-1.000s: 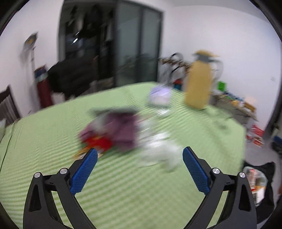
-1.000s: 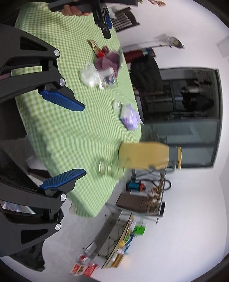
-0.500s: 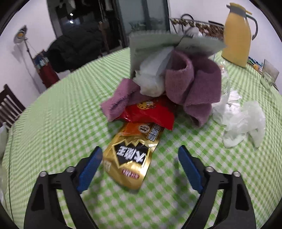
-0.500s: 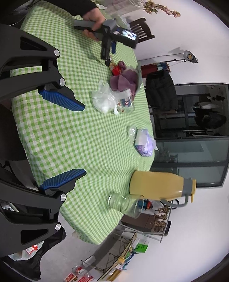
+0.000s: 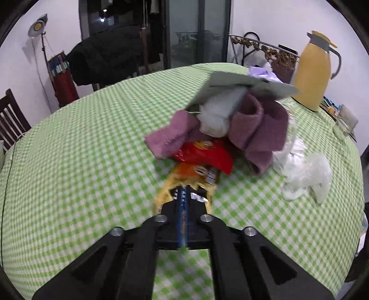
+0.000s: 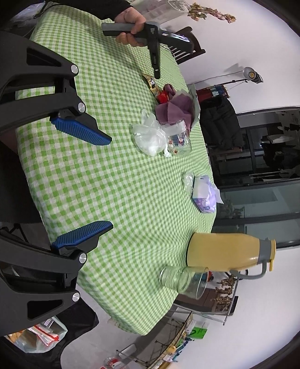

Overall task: Collect trash
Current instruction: 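Grasp the gold snack wrapper with the left tool and lift it, then grasp a clear plastic bag with the right tool while the left tool holds the gold wrapper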

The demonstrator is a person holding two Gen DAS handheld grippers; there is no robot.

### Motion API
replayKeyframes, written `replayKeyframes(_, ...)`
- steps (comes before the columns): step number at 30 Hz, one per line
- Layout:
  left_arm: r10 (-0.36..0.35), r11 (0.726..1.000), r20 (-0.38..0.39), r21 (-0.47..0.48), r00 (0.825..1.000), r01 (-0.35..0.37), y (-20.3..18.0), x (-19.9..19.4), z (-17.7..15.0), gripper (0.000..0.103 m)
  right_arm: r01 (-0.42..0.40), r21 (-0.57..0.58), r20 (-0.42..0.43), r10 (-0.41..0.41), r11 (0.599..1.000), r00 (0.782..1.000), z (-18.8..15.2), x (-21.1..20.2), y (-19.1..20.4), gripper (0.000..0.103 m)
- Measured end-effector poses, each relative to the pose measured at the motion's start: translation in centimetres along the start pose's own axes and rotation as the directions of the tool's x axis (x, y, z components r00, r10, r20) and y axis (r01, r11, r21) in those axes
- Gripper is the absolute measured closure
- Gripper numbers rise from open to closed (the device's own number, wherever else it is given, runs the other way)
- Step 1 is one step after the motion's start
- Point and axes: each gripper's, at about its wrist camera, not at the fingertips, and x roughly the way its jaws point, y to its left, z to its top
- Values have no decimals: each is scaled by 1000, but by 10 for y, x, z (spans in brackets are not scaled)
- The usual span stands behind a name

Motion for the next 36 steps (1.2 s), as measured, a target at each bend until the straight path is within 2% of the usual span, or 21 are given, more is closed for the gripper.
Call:
replayKeyframes(1, -14, 1000, -23, -3, 1000, 14, 3, 5, 0, 19, -3, -5, 1, 3, 1000, 1000, 0, 1, 2, 38)
replayKeyframes(2, -35, 999, -34, 1, 999, 35, 4, 10, 1, 8, -5, -6, 2, 5, 1000, 1000, 0, 1, 3, 38)
replayKeyframes(3, -70, 997, -38, 25, 997, 71, 1, 15, 1, 7, -8, -5, 2, 8, 1000, 1000, 0, 2, 4, 38)
replayKeyframes(4, -74, 995, -55, 58, 996, 77, -6, 15, 0, 7, -10, -2, 1, 10, 1000, 1000, 0, 3, 3, 38)
replayKeyframes(6, -46, 991, -91, 123, 995, 57, -13, 28, -2, 8, -12, 9, -7, 12, 1000, 1000, -2, 6, 1, 38)
replayKeyframes(8, -59, 993, -92, 93, 994, 68, -11, 32, -2, 12, -12, 18, -18, 12, 1000, 1000, -5, 9, -2, 38)
replayKeyframes(10, -65, 991, -95, 107, 993, 76, -12, 31, 1, 33, -13, 26, -25, 13, 1000, 1000, -9, 11, -4, 38)
replayKeyframes(12, -63, 991, -110, 110, 992, 75, -14, 26, 4, 49, -17, 36, -32, 18, 999, 999, -12, 13, -6, 38)
replayKeyframes(14, -57, 992, -128, 103, 990, 70, -15, 25, 9, 56, -20, 40, -36, 21, 999, 999, -14, 14, -7, 38)
replayKeyframes(15, -56, 992, -125, 108, 991, 70, -16, 24, 8, 72, -22, 41, -39, 24, 999, 999, -15, 15, -6, 38)
replayKeyframes(18, -52, 995, -124, 79, 991, 62, -15, 13, 2, 84, -29, 41, -42, 30, 999, 999, -17, 15, -5, 38)
replayKeyframes(21, -59, 998, -112, 5, 992, 60, -8, 3, -14, 87, -33, 37, -43, 35, 999, 998, -18, 14, -4, 38)
replayKeyframes(24, -103, 991, -91, -99, 990, 94, 2, -22, -31, 88, -30, 27, -55, 31, 999, 998, -17, 16, -2, 38)
replayKeyframes(28, -103, 989, -3, -105, 995, 102, -4, -59, -51, 87, -58, 26, -65, 60, 998, 996, -10, 25, 9, 38)
replayKeyframes(31, -149, 982, 91, -100, 985, 157, 2, -70, -58, 87, -84, -11, -76, 83, 996, 994, -3, 38, 31, 38)
replayKeyframes(35, -162, 979, 112, -107, 980, 174, 13, -67, -65, 87, -82, -53, -71, 78, 995, 994, 14, 59, 49, 38)
replayKeyframes(36, -144, 981, 98, -113, 985, 155, 15, -67, -66, 87, -86, -45, -73, 83, 995, 994, 21, 69, 52, 38)
